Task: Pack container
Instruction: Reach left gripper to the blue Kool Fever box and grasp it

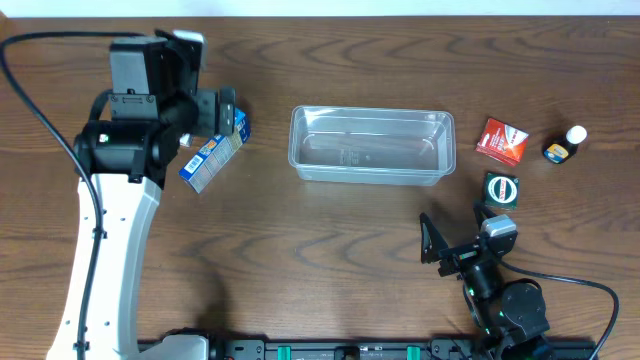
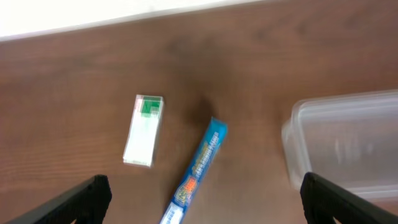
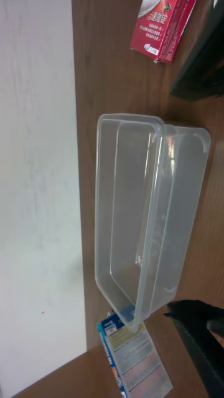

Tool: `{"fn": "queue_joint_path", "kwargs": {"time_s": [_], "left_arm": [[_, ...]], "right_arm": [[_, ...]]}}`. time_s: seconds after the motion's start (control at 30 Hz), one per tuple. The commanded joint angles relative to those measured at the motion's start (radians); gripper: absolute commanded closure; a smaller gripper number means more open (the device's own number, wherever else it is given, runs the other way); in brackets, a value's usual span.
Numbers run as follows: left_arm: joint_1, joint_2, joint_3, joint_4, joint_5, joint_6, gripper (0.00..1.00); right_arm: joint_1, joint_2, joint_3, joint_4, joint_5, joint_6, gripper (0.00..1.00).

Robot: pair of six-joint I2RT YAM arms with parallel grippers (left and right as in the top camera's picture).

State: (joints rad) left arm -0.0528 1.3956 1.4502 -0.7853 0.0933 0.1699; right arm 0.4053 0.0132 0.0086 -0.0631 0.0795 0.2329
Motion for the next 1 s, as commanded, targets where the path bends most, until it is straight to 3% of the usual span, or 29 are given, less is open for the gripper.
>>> {"fn": "queue_joint_path", "kwargs": {"time_s": [0.0,0.17,0.27,0.43,0.53,0.77,0.97], "left_arm": [[0.005,0.032,-0.039,-0.058,-0.041,0.054,0.02],[0.005,0.089,-0.088,-0.084,-0.053,0.055,0.01],[0.005,0.142,-0.095,-0.084,-0.061,0.060,0.11],[0.005,0.254,-0.095,-0.069,-0.060,0.066,0.16],[0.005,0.301,-0.095,-0.066,-0.060,0.099,0.31],[0.005,0.352,-0.095,-0.043,-0.111,0.170,0.53],[0.005,0.359,-0.095,0.021,-0.188,0.176,0.53]], "right_arm": [[0.012,-0.001,-0.003,-0.002,0.006,-0.010,0.01],[0.012,-0.001,-0.003,-0.002,0.006,-0.010,0.01],[0.012,-0.001,-0.003,-0.002,0.006,-0.010,0.01],[0.012,-0.001,-0.003,-0.002,0.006,-0.010,0.01],[0.012,-0.001,-0.003,-0.002,0.006,-0.010,0.01],[0.012,-0.001,-0.003,-0.002,0.006,-0.010,0.01],[0.012,-0.001,-0.003,-0.002,0.006,-0.010,0.01]]}}
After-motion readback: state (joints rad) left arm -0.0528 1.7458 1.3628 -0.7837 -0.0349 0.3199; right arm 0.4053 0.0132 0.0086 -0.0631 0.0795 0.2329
